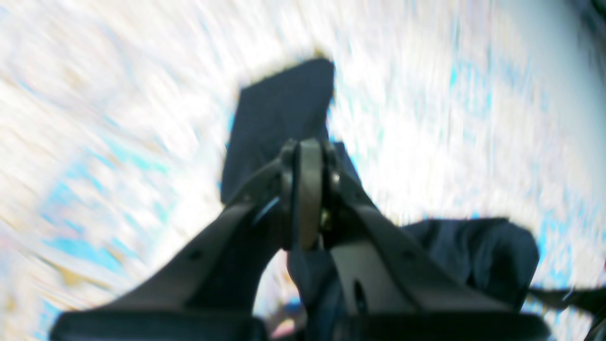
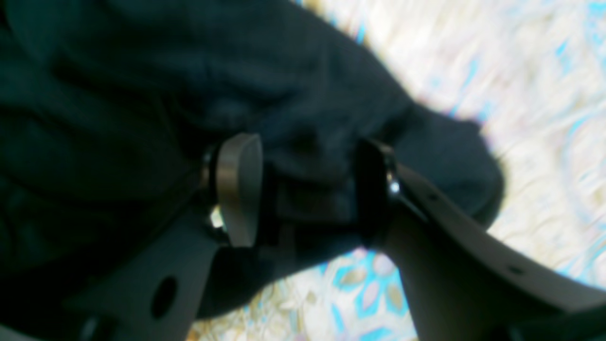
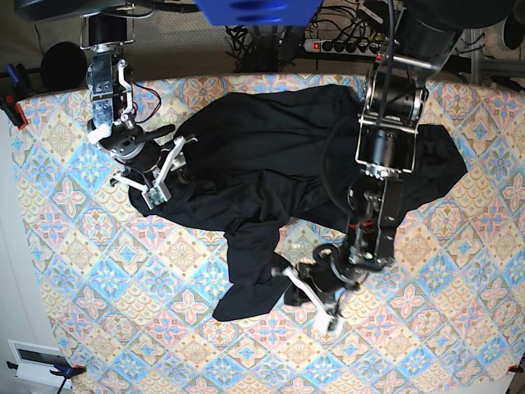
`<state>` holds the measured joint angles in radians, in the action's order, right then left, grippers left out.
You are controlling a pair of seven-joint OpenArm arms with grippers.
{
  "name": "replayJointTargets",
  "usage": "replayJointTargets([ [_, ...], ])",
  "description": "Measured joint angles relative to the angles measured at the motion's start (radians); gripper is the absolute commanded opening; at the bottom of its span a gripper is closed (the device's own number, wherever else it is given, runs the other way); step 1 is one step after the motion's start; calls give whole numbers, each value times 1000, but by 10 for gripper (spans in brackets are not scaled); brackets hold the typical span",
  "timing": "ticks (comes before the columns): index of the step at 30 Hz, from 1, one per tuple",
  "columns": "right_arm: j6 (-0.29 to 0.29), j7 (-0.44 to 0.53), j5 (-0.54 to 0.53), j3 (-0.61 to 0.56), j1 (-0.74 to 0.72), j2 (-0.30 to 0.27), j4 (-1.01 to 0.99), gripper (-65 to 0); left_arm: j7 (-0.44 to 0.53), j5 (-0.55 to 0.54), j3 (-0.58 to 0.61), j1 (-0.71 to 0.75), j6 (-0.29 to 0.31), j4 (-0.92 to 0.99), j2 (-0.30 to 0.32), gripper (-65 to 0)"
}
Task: Layout the t-shirt on the table in an organized manner, then fold the t-shirt properly
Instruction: 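Reach the left gripper across the shirt and drag fabric outward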
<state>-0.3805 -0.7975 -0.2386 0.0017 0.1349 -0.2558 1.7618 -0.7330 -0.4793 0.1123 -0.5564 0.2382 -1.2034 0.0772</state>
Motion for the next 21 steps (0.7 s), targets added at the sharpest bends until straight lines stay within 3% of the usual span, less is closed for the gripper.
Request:
replayJointTargets([
  [5, 3, 4, 0, -1, -2, 0, -11, -349, -14, 5, -35, -73, -5, 71, 3, -648],
  [10, 6, 7, -2, -2, -1, 1, -11, -349, -194, -12, 51, -35, 4, 76, -1, -627],
  [14, 6, 8, -2, -1, -4, 1, -11, -349, -217, -91, 62, 80, 8, 4, -5, -519],
  [21, 6, 7, -1, -1, -2, 0, -16, -349, -224, -163, 60, 232, 1, -48, 65, -317],
])
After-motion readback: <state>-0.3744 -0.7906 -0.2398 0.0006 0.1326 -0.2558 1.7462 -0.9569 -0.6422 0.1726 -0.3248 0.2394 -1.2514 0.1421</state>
